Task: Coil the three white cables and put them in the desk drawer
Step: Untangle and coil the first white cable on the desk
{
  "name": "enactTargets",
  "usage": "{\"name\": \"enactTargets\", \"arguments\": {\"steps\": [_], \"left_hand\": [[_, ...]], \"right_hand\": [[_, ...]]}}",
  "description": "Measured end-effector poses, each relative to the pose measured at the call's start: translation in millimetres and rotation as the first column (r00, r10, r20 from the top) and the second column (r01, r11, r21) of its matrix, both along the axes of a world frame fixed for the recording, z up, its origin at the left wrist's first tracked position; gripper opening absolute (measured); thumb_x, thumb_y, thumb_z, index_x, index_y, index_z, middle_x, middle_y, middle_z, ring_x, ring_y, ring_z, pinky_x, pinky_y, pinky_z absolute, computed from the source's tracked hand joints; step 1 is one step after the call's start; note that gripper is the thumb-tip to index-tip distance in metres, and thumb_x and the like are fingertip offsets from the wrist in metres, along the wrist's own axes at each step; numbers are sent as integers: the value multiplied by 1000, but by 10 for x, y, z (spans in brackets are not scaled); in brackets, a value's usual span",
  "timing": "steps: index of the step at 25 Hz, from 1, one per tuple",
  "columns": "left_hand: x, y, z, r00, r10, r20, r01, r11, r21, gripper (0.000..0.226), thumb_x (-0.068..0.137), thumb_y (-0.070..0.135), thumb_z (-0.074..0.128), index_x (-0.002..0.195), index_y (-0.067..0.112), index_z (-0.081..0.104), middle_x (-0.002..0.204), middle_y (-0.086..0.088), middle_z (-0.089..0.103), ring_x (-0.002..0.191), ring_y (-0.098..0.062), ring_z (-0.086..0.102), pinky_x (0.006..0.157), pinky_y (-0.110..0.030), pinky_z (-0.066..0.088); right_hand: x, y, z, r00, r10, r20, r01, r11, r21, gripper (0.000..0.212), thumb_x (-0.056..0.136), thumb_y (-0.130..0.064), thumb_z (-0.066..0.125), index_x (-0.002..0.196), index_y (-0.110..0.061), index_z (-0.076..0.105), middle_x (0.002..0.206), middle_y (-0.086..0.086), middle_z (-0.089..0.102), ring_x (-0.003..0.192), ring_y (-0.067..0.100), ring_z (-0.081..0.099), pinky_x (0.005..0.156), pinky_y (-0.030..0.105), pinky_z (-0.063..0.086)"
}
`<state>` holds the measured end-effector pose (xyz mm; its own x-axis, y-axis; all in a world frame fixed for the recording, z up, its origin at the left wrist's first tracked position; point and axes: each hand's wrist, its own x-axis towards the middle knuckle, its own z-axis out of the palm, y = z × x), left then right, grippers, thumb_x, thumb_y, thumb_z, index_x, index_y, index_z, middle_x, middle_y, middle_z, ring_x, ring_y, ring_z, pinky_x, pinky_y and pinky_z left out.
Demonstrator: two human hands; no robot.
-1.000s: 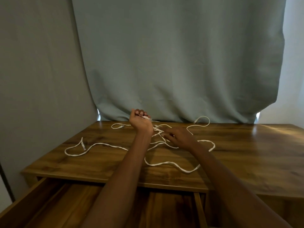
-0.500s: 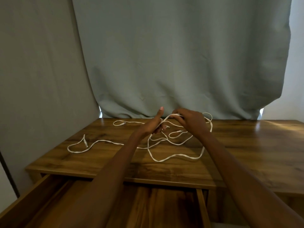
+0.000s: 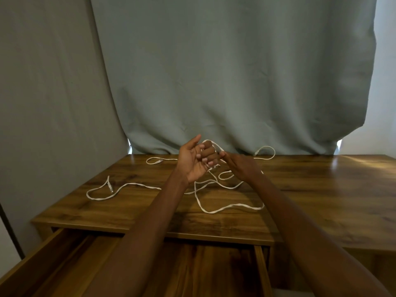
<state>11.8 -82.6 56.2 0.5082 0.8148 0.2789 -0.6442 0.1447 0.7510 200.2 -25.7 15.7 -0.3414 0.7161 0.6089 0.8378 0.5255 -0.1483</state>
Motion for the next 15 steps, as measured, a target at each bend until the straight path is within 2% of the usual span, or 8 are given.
{"name": "enactTargets", "arguments": {"steps": [2,3,5,7,10,11,13,15], "left_hand": [[38,30,39,973,148,178,-140,989,-53,46,105,37,27,66,15,40,46,2,29,44,-15,31,51,-29,39],[42,57,71,931,250,266,-239,968,-75,48,105,37,25,66,15,41,46,2,31,45,-15,31,51,-29,36],[-4,144,185,791,454,410,-439,888,-136,49,106,38,23,67,16,42,47,2,34,46,-15,31,55,-30,31],[-118,255,300,669,592,450,-576,795,-190,49,106,42,24,69,16,43,49,1,37,50,-15,33,58,-30,30],[-276,427,301,569,742,354,-727,655,-205,49,105,50,29,71,17,45,52,1,40,53,-14,36,57,-28,31],[-317,475,255,548,786,286,-773,607,-185,49,104,52,30,73,18,46,52,1,41,52,-13,38,55,-27,31],[-401,573,157,524,848,79,-843,529,-92,52,103,56,30,75,17,50,50,2,44,47,-9,42,49,-23,33],[-479,626,61,481,863,-152,-863,497,93,57,103,57,27,75,15,51,45,5,45,41,-6,43,48,-23,33]], "right_hand": [[-55,39,-66,1000,18,-8,-18,995,-95,74,96,-69,11,112,-25,67,100,10,73,91,30,67,71,35,47],[-82,71,-117,999,6,42,0,992,-126,68,98,-68,14,116,-26,64,104,10,72,96,31,66,77,37,50],[-124,90,-233,989,-12,148,36,986,-162,46,104,-53,27,128,-25,57,117,10,69,106,32,64,83,36,47],[-135,60,-333,988,129,82,-116,983,-145,33,105,-34,42,129,-19,60,122,10,67,109,29,62,81,29,41],[-202,-132,-296,928,319,-194,-359,906,-225,24,105,-24,47,112,-16,68,96,6,71,84,19,65,69,18,43],[-239,-186,-251,900,319,-297,-404,866,-295,22,105,-26,47,106,-19,68,82,5,70,70,18,66,63,16,45],[-296,-259,-138,842,261,-473,-466,794,-392,20,103,-32,51,99,-20,67,60,0,60,50,17,61,55,21,48],[-279,-297,-12,758,184,-626,-537,720,-439,23,100,-38,58,99,-19,71,55,-1,46,39,15,47,42,24,41]]}}
